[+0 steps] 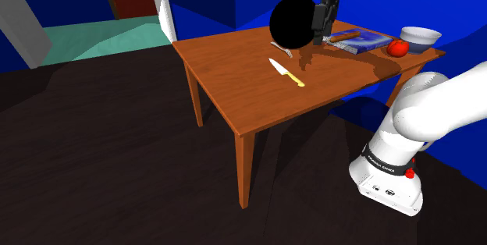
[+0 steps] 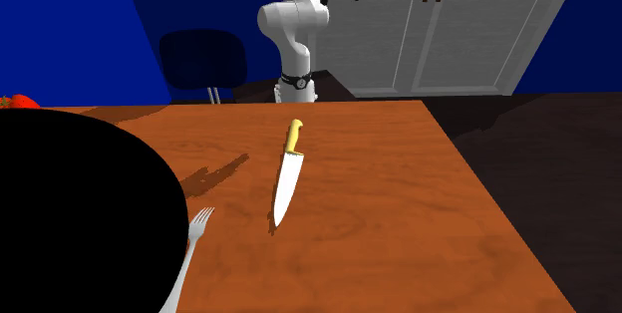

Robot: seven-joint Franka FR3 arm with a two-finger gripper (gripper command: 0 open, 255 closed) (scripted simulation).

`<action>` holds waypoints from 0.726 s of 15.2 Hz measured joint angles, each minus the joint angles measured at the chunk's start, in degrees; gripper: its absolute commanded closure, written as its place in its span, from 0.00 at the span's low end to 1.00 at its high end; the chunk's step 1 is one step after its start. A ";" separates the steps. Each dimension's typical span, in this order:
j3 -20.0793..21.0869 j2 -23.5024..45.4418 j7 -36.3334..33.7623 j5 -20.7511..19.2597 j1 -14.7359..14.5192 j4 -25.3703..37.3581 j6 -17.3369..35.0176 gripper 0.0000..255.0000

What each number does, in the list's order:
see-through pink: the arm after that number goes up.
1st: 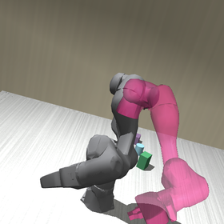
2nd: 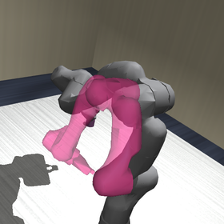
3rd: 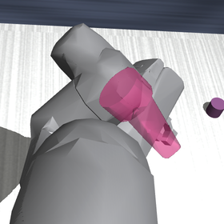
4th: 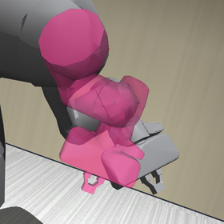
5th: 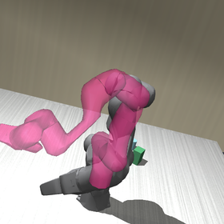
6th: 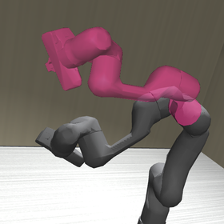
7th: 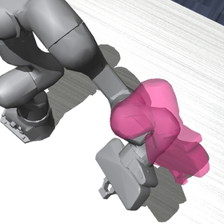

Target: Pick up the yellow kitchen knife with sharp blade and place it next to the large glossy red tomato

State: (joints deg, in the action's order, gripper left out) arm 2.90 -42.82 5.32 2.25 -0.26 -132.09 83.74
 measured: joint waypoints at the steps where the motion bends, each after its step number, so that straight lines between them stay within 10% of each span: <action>1: 0.00 0.00 0.00 0.00 0.00 0.00 0.00 0.00; 11: -5.23 10.82 4.92 -4.29 3.25 -3.72 15.13 0.00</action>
State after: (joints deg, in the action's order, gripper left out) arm -2.34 -32.00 10.24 -2.04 2.99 -135.81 98.87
